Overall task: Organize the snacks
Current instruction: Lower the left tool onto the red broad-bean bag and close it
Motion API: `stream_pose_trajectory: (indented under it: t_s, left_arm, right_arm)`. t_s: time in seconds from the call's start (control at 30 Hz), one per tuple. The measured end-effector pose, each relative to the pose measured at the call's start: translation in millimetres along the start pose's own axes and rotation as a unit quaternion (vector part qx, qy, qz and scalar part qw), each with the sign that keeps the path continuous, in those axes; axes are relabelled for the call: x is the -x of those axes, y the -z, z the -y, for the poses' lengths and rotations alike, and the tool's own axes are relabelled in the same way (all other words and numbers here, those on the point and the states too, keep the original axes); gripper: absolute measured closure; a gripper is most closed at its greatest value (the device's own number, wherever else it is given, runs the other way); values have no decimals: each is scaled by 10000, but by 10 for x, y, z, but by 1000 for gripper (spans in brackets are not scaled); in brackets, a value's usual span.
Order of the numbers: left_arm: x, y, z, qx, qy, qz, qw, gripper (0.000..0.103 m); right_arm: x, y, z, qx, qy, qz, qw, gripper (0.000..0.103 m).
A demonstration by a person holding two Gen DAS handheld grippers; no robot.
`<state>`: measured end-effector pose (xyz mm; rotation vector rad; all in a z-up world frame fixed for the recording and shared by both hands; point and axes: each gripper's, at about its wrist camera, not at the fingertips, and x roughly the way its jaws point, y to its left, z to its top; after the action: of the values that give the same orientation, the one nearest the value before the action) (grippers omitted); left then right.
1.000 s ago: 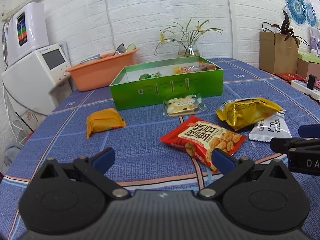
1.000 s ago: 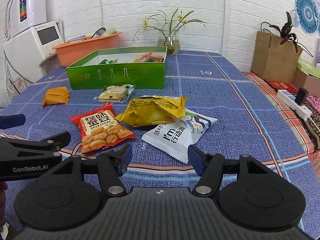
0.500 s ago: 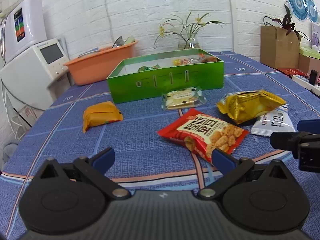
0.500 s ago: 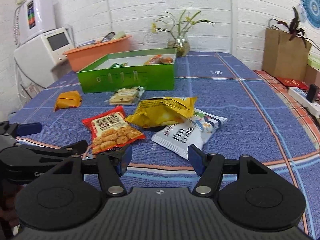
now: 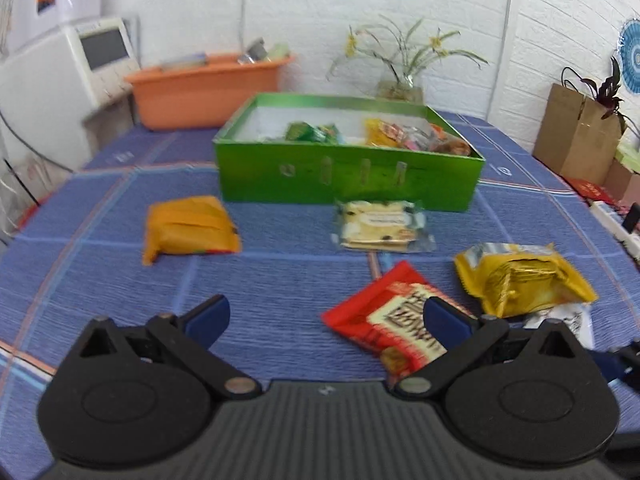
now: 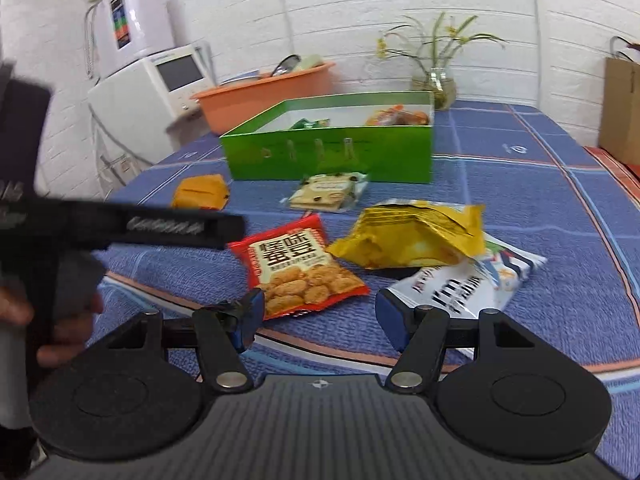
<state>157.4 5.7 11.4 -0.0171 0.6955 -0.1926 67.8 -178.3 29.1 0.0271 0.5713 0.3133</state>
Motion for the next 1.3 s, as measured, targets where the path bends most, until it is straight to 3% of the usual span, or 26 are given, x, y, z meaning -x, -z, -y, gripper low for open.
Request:
stream_pose_trajectory:
  t_s: [0.17,0.3,0.47,0.6,0.73,0.9,1.07,1.3]
  left_arm:
    - [-309,-91,146,130,55,-630,9979,0]
    - [-459,-131,183,256,113,-934,9952,0]
    - [-451,-151,185,130,-58,-872,9961,0]
    - [-324,-151,178,-227,-607,-580,9962,0]
    - [-399,-166,139,-103,-337,-808,9961,0]
    - [-360,-137,217,-258,-435,-709,9962,0]
    - [-263,-102,164,-431,-1147,-409,9916,0]
    - [-317,-132,21,-88,-930,-582,9939,0]
  right_arm:
    - [-108,-126,-92,645,-345,50,9973,1]
    - [-306,-195,-53,846,-462,-305,9949,1]
    - [-415,-176,56,817,-539,-489,9940,0]
    - [-392,-125,55,992,-687,-587,9910,0]
    - [-389,-120,2,1196,-702,-598,9885,0]
    - [-412,-138,-27,1155,-664,-689,9887,0]
    - [-445,-130,-6,1163,-682,-730,9882,0]
    - [-508,-125,-72,1441,-662,-892,9833,0]
